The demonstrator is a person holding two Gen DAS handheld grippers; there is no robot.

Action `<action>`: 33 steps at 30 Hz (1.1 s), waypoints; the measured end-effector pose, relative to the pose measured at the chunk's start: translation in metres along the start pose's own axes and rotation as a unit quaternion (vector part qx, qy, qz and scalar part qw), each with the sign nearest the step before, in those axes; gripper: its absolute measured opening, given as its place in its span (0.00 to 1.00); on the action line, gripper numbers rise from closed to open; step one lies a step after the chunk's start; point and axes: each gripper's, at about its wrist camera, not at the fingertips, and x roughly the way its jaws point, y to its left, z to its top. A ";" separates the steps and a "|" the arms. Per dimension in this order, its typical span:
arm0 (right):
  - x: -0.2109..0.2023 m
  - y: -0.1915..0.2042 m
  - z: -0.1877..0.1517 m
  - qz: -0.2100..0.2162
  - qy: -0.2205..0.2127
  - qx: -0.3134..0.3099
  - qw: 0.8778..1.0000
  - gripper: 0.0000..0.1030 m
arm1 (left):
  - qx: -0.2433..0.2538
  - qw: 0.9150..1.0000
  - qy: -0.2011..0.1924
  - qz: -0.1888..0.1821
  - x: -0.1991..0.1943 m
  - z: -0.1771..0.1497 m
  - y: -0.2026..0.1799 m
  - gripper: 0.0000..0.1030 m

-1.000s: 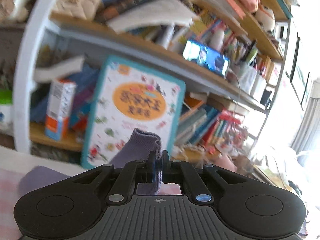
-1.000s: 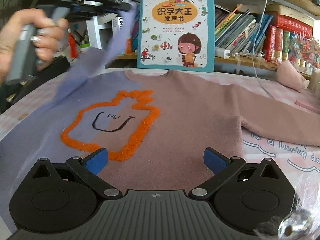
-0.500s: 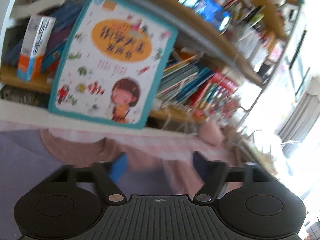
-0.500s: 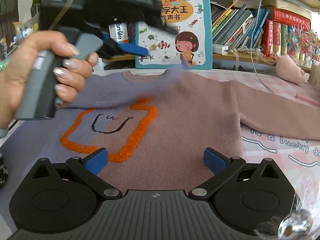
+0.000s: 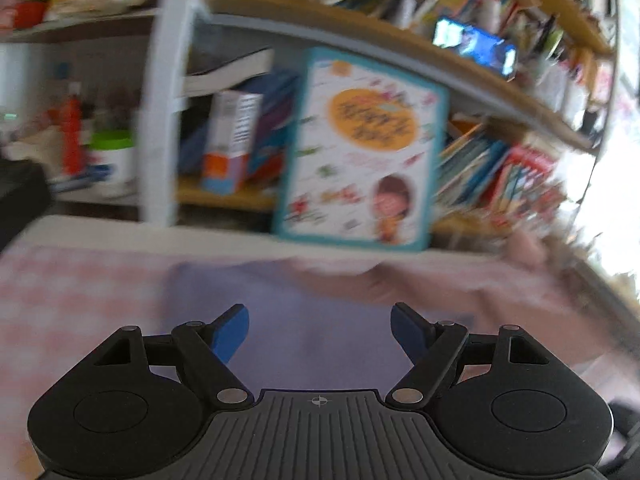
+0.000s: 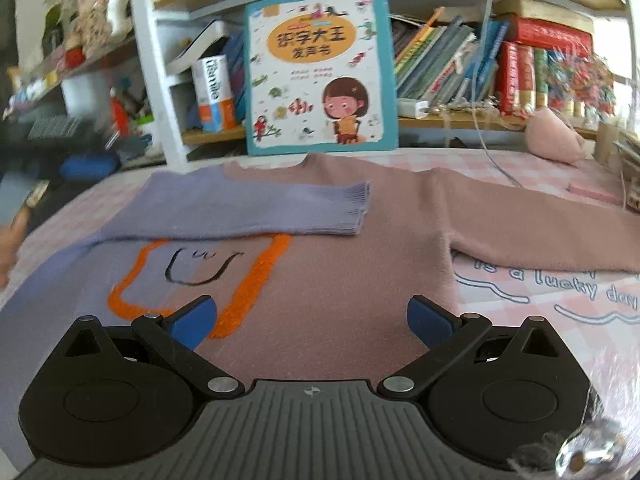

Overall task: Fold clothes
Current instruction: 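Pinch the folded lavender edge with the left tool while the right tool pinches the pink body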

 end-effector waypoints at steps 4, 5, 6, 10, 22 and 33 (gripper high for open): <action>-0.005 -0.006 0.000 0.004 -0.010 0.023 1.000 0.97 | 0.067 0.995 0.010 0.077 -0.021 -0.021 0.014 0.78; -0.007 -0.007 -0.001 0.003 -0.012 0.026 1.000 0.96 | 0.083 0.992 0.013 0.092 -0.025 -0.025 0.017 0.78; -0.009 -0.008 -0.001 -0.002 -0.013 0.026 1.000 0.96 | 0.095 0.990 0.017 0.104 -0.028 -0.030 0.021 0.78; -0.017 -0.013 0.000 -0.030 -0.013 0.021 0.999 0.87 | 0.104 0.986 0.040 0.126 -0.033 -0.044 0.036 0.79; -0.025 -0.039 -0.008 -0.066 0.046 0.026 0.996 0.32 | 0.033 0.995 0.045 0.084 -0.031 -0.063 0.066 0.53; -0.023 -0.033 -0.006 -0.056 0.048 0.022 0.997 0.13 | -0.024 0.998 0.050 0.006 -0.026 -0.066 0.077 0.06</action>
